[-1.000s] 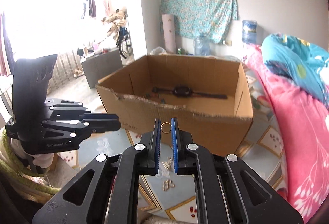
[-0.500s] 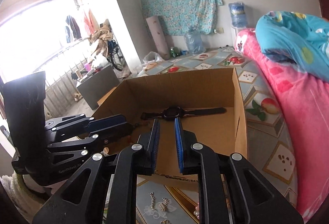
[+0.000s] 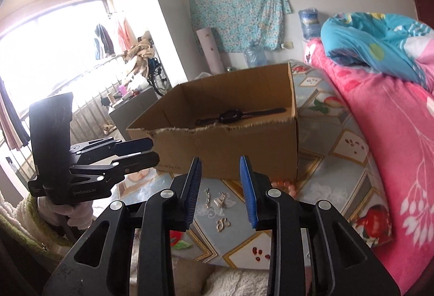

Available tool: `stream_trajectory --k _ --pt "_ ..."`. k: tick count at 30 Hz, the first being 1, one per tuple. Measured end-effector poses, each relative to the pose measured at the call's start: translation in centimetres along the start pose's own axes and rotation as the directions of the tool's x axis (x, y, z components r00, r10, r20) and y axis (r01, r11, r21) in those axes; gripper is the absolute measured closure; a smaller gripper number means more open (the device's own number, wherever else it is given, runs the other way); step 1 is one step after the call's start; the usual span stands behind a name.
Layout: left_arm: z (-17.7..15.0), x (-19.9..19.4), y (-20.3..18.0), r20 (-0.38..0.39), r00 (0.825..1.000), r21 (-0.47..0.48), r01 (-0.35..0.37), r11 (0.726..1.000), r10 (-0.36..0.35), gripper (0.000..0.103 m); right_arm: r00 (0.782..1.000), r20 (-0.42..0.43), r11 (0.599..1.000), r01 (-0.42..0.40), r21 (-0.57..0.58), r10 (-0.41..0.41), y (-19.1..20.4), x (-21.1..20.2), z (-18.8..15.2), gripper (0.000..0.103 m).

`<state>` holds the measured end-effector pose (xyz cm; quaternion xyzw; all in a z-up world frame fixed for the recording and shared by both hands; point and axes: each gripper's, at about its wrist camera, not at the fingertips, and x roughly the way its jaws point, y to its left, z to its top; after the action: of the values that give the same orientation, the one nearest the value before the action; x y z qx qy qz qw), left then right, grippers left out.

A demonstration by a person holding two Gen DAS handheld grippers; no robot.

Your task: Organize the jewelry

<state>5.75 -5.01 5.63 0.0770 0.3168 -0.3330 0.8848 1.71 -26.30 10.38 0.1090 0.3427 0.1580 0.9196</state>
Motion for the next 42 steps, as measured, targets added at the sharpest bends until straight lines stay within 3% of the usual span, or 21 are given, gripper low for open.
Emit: stream_trajectory --k 5,9,16,23,33,36,42 --pt "-2.8 4.1 -2.2 -0.134 0.989 0.021 0.063 0.998 -0.06 0.061 0.984 -0.168 0.993 0.079 0.089 -0.063 -1.6 3.1 -4.5 0.079" --pt "-3.6 7.1 -3.8 -0.202 0.977 0.111 0.092 0.99 -0.068 0.061 0.974 -0.206 0.99 0.113 0.082 -0.094 -1.8 4.5 -5.8 0.081" --pt "-3.9 9.1 -6.0 -0.261 0.964 0.248 0.125 0.961 -0.058 0.07 0.978 -0.197 0.989 0.089 0.116 -0.065 -2.5 5.5 -6.0 0.081" --pt "-3.3 9.7 -6.2 -0.297 0.954 0.247 0.127 0.961 -0.05 0.083 0.983 -0.182 0.989 0.064 0.13 -0.039 -2.4 5.0 -6.6 0.081" --pt "-2.7 10.3 -6.1 -0.354 0.934 0.221 0.139 0.965 -0.053 0.084 0.987 -0.158 0.989 0.051 0.139 -0.028 -2.7 4.8 -7.1 0.081" --pt "-2.6 10.5 -6.4 -0.357 0.934 0.244 0.117 0.963 -0.024 0.091 0.988 -0.153 0.989 0.046 0.14 -0.024 -2.9 4.8 -7.2 0.081" --pt "-2.5 10.7 -6.9 -0.358 0.934 0.274 0.096 0.957 0.009 0.092 0.989 -0.15 0.988 0.039 0.15 -0.017 -3.1 4.7 -7.3 0.082"
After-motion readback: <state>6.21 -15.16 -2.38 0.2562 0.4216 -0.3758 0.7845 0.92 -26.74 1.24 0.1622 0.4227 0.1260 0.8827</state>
